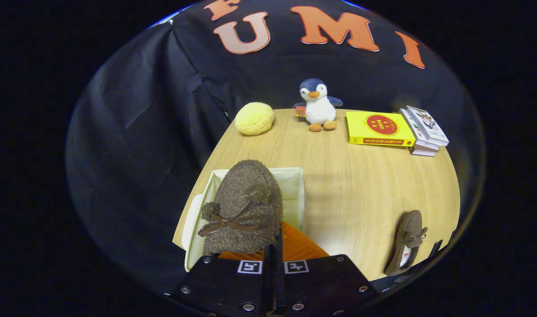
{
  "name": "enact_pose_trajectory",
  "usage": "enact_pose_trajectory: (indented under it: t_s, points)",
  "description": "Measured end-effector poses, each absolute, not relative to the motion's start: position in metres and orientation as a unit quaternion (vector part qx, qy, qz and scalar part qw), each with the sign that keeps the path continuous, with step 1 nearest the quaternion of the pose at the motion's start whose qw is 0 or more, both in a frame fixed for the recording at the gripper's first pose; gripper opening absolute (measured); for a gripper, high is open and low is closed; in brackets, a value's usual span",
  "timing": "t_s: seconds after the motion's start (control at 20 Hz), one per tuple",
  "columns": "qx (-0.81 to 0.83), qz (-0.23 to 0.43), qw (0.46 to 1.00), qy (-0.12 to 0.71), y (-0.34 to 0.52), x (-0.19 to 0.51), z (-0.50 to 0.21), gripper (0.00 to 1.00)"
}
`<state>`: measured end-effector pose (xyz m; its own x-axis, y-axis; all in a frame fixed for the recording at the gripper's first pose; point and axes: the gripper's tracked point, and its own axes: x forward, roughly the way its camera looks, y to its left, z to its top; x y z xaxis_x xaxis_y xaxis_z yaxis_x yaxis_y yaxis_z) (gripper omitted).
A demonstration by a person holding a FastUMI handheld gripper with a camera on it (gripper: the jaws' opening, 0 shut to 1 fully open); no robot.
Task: Open the storage box then place both shoes into the box .Put the left shoe in first, then the right shoe, with the right side of both shoes facing outward in a uniform manner.
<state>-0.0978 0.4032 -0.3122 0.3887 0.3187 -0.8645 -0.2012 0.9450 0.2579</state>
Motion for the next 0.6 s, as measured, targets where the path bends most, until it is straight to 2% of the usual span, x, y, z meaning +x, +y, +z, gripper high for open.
enact_pose_trajectory:
  t_s: [0.25,0.6]
  points:
    - [0.015,0.171,0.812,0.557,0.444,-0.100,-0.343,0.04]
    - [-0.025,0.153,0.778,0.609,0.476,-0.103,-0.394,0.04]
